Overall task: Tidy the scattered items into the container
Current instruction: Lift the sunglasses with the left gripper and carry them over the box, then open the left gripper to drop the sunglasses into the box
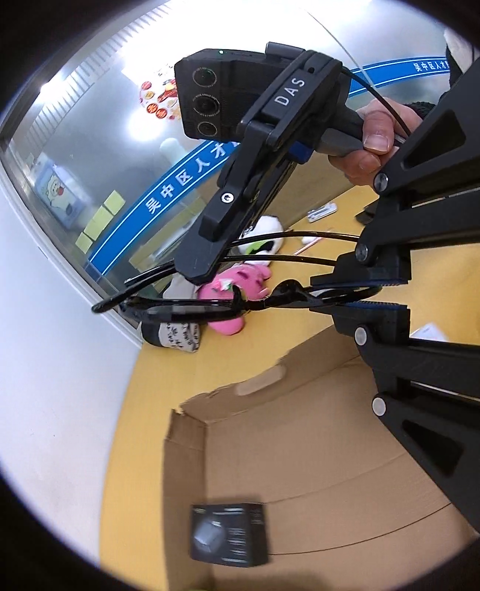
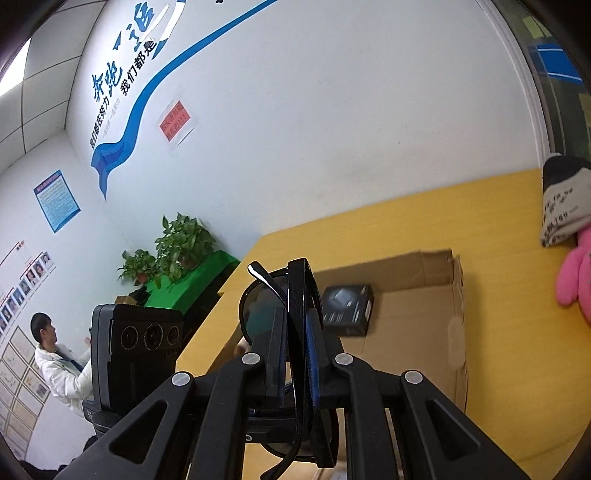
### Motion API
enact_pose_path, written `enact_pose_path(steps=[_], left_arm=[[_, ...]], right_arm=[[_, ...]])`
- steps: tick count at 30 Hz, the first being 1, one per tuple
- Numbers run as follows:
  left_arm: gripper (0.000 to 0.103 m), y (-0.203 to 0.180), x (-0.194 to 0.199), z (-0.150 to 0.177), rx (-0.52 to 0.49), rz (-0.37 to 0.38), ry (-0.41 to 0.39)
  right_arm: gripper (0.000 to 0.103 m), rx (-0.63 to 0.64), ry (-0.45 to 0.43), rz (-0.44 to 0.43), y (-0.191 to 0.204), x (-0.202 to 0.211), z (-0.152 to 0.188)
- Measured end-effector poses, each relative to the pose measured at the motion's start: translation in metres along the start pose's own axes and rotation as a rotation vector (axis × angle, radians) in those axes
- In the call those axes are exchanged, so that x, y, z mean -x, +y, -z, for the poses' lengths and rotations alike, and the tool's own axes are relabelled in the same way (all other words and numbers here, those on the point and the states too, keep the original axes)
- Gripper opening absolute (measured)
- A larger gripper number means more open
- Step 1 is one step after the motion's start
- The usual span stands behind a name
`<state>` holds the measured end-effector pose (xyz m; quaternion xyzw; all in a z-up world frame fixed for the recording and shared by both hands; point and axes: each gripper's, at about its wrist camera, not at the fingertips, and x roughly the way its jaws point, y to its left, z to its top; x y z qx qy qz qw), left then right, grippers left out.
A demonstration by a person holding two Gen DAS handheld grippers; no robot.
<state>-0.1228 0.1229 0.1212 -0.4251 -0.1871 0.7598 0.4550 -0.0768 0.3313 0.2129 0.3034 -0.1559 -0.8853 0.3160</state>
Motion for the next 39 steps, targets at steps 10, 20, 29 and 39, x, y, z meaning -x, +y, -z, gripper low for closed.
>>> enact_pose_path(steps=[10,20,29,39], left_arm=[[0.006,0.084,-0.068,-0.069,0.116,0.044,0.108],[0.007,0.175,-0.153,-0.065,0.293,0.026,0.295],[0.007,0.202,-0.18,-0.058,0.368,-0.11,0.36],[0.067,0.155,-0.142,-0.059,0.25,-0.314,0.329]], right_arm=[[0.01,-0.045,0.077,0.079,-0.074,-0.102,-0.053],[0.01,-0.177,0.262,0.231,-0.167,-0.202,-0.029],[0.01,-0.203,0.391,0.364,-0.201,-0.241,-0.01],[0.079,-0.126,0.347,0.363,-0.167,-0.214,-0.013]])
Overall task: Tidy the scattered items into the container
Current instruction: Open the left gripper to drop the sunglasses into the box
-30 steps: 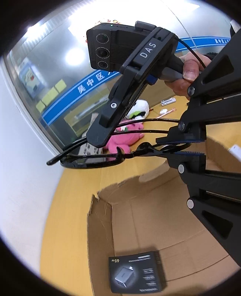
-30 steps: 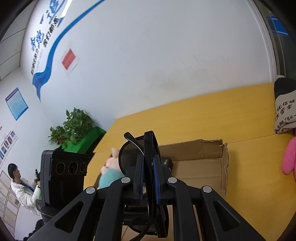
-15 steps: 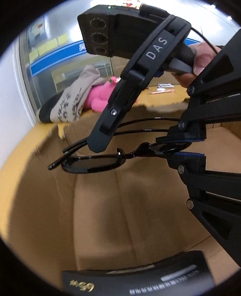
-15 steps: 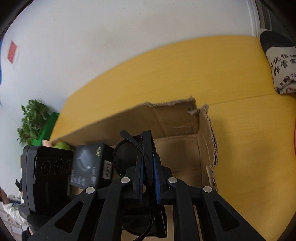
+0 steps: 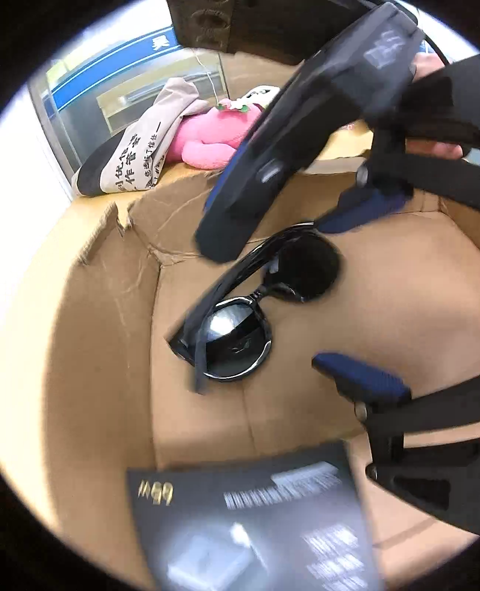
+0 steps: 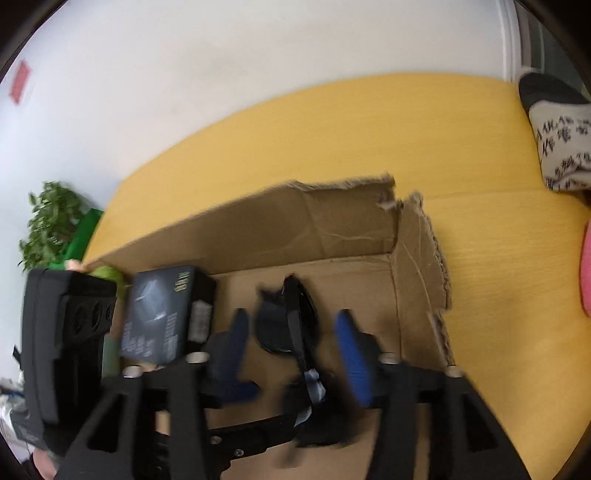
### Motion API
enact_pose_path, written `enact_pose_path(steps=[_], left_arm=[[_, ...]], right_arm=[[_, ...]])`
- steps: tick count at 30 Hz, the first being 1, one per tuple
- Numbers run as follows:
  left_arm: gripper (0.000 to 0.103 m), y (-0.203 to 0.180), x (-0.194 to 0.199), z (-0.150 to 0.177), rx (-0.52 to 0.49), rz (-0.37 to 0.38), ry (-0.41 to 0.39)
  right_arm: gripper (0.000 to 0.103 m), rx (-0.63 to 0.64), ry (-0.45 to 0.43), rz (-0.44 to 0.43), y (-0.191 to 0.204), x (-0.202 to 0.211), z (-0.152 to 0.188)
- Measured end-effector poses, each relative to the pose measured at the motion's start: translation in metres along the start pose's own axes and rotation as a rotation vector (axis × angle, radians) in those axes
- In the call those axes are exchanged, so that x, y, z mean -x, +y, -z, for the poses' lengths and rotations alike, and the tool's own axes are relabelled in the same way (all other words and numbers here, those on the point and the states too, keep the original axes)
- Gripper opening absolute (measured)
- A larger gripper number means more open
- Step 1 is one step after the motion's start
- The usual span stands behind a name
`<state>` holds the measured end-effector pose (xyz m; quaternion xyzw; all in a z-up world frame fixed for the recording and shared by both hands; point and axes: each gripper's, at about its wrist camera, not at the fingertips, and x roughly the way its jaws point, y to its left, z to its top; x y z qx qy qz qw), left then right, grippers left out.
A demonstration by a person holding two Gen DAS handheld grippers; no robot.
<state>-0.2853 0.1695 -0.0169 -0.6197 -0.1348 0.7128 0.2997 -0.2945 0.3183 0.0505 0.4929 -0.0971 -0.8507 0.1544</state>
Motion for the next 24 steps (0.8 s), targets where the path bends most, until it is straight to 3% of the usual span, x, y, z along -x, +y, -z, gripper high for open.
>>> enact_pose_path(steps=[1,2,6,13,16,21,23,24], left_arm=[[0.067,-0.008,0.011,0.007,-0.029,-0.023,-0.028],[0.067,-0.016,0.023,0.016,-0.066,-0.043,-0.06],[0.067,-0.041,0.074,0.056,-0.153,-0.067,-0.193],[0.068,-0.043,0.159,0.135,-0.154,-0.127,-0.456],[0.068,-0.045,0.176,0.163,-0.14,-0.177,-0.524],[0.068,-0.061,0.191,0.21,-0.183,-0.233,-0.561],[0.069,-0.069,0.194,0.228,-0.216,-0.254,-0.575],[0.069,-0.072,0.195,0.237,-0.234,-0.25,-0.588]], right_arm=[[0.096,0.033,-0.024,0.029,0.005,0.013,0.004],[0.1,0.068,-0.061,0.051,0.008,0.028,0.009],[0.101,0.144,-0.181,0.053,0.019,0.09,0.038],[0.102,0.198,-0.281,0.071,0.036,0.161,0.088],[0.102,0.207,-0.285,0.068,0.041,0.183,0.111],[0.102,0.253,-0.274,0.042,0.056,0.196,0.151],[0.095,0.263,-0.272,0.034,0.06,0.199,0.164],[0.07,0.266,-0.27,0.02,0.062,0.203,0.171]])
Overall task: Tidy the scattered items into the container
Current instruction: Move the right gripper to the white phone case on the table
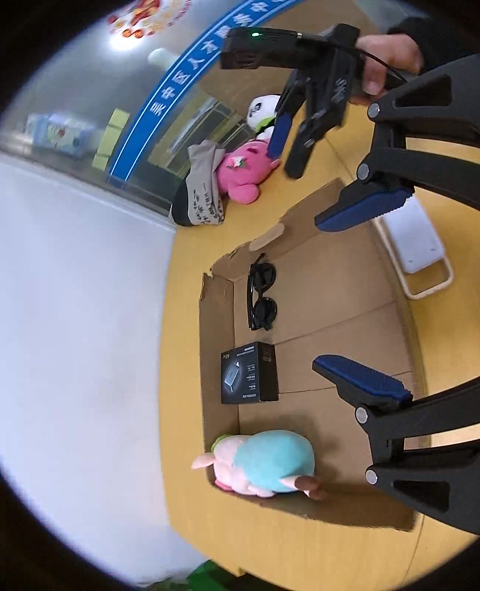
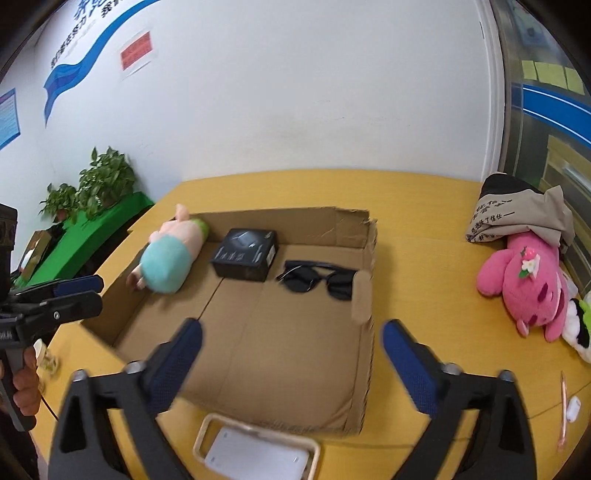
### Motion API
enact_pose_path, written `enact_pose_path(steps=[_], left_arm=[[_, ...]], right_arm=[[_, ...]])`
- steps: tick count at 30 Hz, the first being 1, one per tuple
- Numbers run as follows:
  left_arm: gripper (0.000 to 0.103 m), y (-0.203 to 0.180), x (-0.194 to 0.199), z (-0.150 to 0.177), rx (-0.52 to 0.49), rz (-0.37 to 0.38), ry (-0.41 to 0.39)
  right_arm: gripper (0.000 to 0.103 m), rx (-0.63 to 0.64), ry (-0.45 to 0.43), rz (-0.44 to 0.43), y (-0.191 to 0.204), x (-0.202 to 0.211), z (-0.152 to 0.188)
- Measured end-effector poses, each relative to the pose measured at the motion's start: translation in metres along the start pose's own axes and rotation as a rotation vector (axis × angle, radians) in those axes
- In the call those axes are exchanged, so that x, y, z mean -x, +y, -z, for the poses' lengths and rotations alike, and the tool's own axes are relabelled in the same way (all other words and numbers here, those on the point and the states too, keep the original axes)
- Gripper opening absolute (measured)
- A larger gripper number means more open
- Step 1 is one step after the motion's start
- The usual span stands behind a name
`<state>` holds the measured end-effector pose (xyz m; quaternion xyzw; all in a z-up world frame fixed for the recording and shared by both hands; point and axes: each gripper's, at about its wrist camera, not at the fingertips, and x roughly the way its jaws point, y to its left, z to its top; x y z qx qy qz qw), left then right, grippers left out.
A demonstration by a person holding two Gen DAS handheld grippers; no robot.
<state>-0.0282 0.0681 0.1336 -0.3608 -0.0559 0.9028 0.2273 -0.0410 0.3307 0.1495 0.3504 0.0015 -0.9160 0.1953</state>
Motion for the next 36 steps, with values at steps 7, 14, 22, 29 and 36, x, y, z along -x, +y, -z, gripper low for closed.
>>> enact_pose_path(steps=[7,14,22,29,36], left_arm=[[0.013,-0.015,0.012,0.029,0.004,-0.011,0.02],[0.083,-0.009,0.005,0.069,0.051,0.01,0.055],[0.072,0.011,-0.066,0.123,0.136,0.063,0.251],[0.041,0.022,-0.112,0.136,0.203,0.087,0.325],[0.008,0.023,-0.114,0.141,0.187,0.058,0.349]], right_arm=[[0.103,-0.005,0.001,-0.071,0.02,0.029,0.027],[0.103,-0.061,0.104,-0.101,-0.008,0.019,0.081],[0.083,-0.184,0.301,-0.113,-0.062,-0.038,0.152],[0.06,-0.172,0.314,-0.065,-0.074,-0.054,0.156],[0.032,-0.073,0.339,-0.094,-0.037,-0.06,0.156]])
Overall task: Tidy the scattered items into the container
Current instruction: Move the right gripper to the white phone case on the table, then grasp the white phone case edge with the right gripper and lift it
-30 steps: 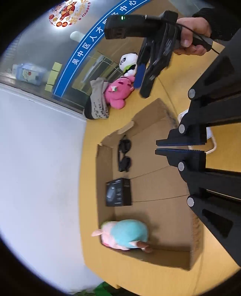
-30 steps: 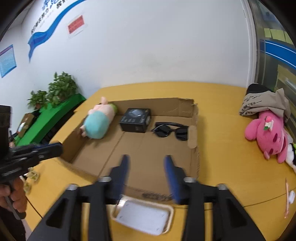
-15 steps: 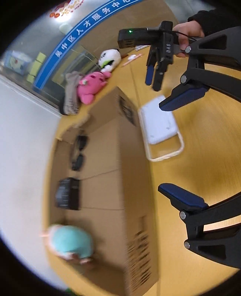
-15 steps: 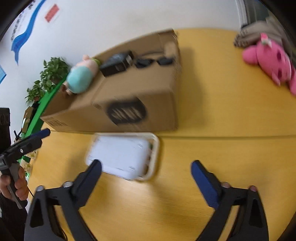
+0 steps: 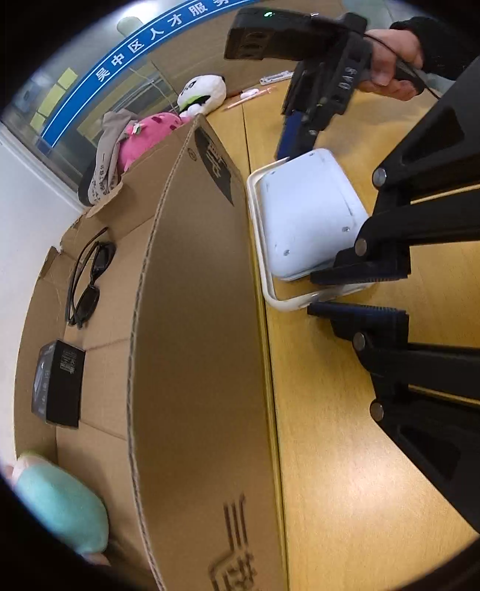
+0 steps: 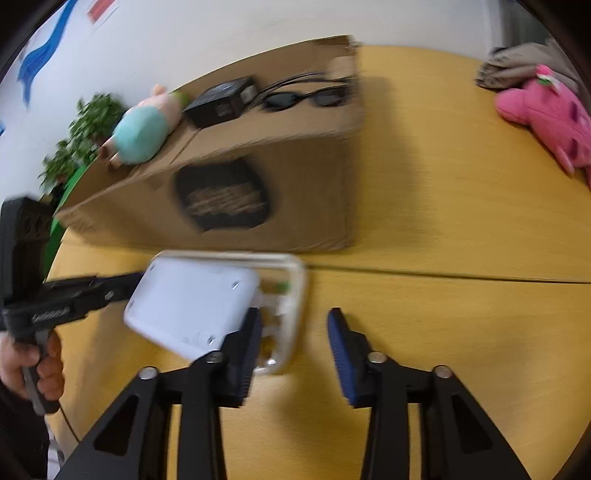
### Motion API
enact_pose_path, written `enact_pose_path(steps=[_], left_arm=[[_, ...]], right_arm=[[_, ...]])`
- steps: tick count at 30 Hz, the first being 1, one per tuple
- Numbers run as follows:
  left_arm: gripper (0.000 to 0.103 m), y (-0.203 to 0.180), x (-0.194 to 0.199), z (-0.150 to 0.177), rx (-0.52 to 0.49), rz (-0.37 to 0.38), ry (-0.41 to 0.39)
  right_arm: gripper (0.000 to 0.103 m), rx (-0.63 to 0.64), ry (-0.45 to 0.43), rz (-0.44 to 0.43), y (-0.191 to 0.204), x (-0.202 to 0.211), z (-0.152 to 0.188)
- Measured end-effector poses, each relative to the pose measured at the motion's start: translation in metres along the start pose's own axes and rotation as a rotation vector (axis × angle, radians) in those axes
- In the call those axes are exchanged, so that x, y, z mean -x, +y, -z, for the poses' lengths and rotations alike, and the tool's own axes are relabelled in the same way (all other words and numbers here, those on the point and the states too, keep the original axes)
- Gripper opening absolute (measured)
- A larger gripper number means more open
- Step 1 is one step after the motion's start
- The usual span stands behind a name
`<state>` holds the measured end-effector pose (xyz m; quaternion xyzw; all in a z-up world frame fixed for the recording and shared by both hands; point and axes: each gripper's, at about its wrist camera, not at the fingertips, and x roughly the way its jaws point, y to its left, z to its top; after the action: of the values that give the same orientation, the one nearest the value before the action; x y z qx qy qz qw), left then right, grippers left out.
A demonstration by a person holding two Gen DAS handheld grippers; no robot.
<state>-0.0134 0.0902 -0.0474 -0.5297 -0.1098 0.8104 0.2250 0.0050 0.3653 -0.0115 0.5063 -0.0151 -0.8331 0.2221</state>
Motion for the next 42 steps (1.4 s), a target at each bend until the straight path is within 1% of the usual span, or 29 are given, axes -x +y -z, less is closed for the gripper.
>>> enact_pose_path(steps=[1,3,5,9,10,12,13,15,18,20,22,24,25,26,27,28,29,31,33,34,35,36,37,38,39,40,41,42], left_arm=[[0.008,0.003,0.004,0.003,-0.001,-0.011,-0.002],[0.008,0.011,0.012,0.01,-0.005,-0.02,-0.001],[0.008,0.022,0.022,0.017,0.006,-0.014,0.005],[0.008,0.032,0.028,0.019,0.01,-0.014,0.006],[0.008,0.032,0.027,0.017,0.008,-0.014,0.007],[0.009,0.029,0.025,0.014,-0.005,-0.032,0.0],[0.008,0.029,0.024,0.012,-0.004,-0.034,-0.007],[0.006,0.034,0.024,0.011,0.024,-0.013,-0.012],[0.006,0.031,0.028,0.015,0.003,-0.014,-0.031],[0.004,0.025,0.039,0.018,-0.025,-0.032,-0.089],[0.004,0.021,0.058,0.021,-0.044,-0.036,-0.17],[0.0,0.016,0.079,0.026,-0.079,-0.032,-0.269],[0.0,0.012,0.091,0.031,-0.111,-0.021,-0.331],[0.0,0.007,0.104,0.038,-0.151,-0.005,-0.4],[0.0,0.002,0.115,0.045,-0.188,-0.002,-0.461],[0.0,-0.001,0.122,0.051,-0.217,-0.013,-0.5],[0.0,-0.002,0.123,0.055,-0.234,-0.026,-0.505],[0.0,0.002,0.118,0.058,-0.233,-0.044,-0.484],[0.0,0.014,0.11,0.057,-0.184,-0.031,-0.448],[0.0,0.018,0.108,0.056,-0.162,-0.034,-0.441],[0.0,0.024,0.105,0.055,-0.144,-0.04,-0.436],[0.001,0.028,0.102,0.052,-0.132,-0.043,-0.43],[0.003,0.032,0.097,0.047,-0.119,-0.044,-0.416],[0.007,0.034,0.093,0.044,-0.108,-0.047,-0.401],[0.01,0.035,0.087,0.04,-0.096,-0.05,-0.378],[0.016,0.038,0.079,0.035,-0.086,-0.048,-0.353],[0.026,0.039,0.073,0.032,-0.082,-0.042,-0.335],[0.032,0.041,0.065,0.027,-0.075,-0.043,-0.313]], right_arm=[[0.03,0.021,0.007,0.005,0.008,-0.001,0.003],[0.03,0.039,0.018,-0.01,0.023,-0.002,0.008],[0.029,0.03,0.028,-0.054,0.028,-0.003,0.012],[0.029,0.017,0.032,-0.055,0.027,-0.008,0.003],[0.027,0.012,0.035,-0.055,0.027,-0.009,0.001],[0.016,0.041,0.041,-0.045,0.034,-0.014,-0.002],[0.016,0.059,0.041,-0.034,0.039,-0.016,-0.002],[0.015,0.061,0.033,-0.015,0.043,-0.016,-0.002],[0.012,0.017,-0.005,-0.035,0.037,-0.014,0.0],[0.011,0.022,-0.054,-0.025,0.041,-0.006,0.004],[0.009,0.031,-0.123,-0.029,0.047,0.007,0.007],[0.009,0.061,-0.221,-0.052,0.055,0.028,0.01],[0.006,0.094,-0.275,-0.056,0.061,0.037,0.014],[0.003,0.141,-0.341,-0.078,0.07,0.049,0.02],[0.004,0.19,-0.398,-0.121,0.079,0.06,0.027],[0.004,0.236,-0.429,-0.148,0.087,0.067,0.034],[0.003,0.29,-0.436,-0.155,0.098,0.069,0.04],[0.004,0.36,-0.396,-0.124,0.114,0.062,0.05],[0.004,0.353,-0.362,-0.148,0.115,0.055,0.056],[0.006,0.33,-0.353,-0.162,0.11,0.054,0.056],[0.014,0.307,-0.344,-0.165,0.104,0.053,0.054],[0.019,0.284,-0.333,-0.159,0.098,0.051,0.05],[0.033,0.273,-0.324,-0.148,0.093,0.05,0.045],[0.047,0.262,-0.313,-0.141,0.089,0.048,0.039],[0.054,0.247,-0.299,-0.146,0.082,0.045,0.031],[0.067,0.227,-0.286,-0.149,0.076,0.04,0.022],[0.073,0.201,-0.268,-0.149,0.068,0.033,0.013],[0.073,0.178,-0.244,-0.158,0.06,0.025,0.006]])
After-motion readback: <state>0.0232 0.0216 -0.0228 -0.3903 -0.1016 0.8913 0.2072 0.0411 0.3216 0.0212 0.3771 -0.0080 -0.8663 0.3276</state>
